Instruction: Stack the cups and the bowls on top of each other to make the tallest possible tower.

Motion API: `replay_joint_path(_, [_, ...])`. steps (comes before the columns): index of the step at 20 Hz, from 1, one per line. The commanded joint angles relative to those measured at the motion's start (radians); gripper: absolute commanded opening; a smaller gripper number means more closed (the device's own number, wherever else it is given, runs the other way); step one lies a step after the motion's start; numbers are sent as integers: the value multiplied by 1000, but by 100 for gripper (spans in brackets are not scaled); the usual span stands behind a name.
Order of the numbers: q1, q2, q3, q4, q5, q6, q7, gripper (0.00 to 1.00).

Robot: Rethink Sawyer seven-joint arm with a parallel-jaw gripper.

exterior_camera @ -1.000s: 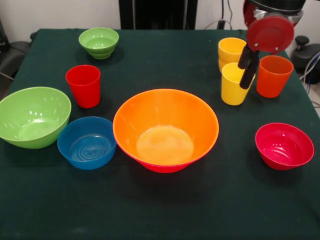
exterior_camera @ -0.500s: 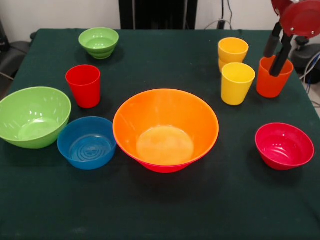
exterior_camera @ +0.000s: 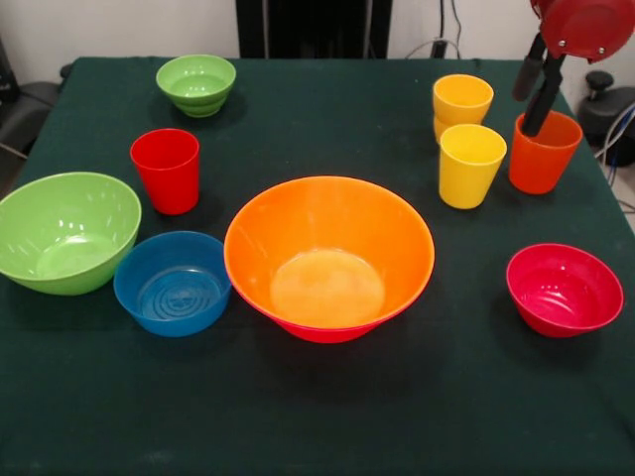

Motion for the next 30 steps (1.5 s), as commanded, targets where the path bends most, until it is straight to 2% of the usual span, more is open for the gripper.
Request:
replay_joint_path(1, [-21, -4, 121, 183, -35, -107, -12, 100])
replay_joint_path(4, [-31, -7, 126, 197, -38, -121, -25, 100])
replay_joint_path(30, [-64, 108, 109, 18, -36, -61, 21, 100])
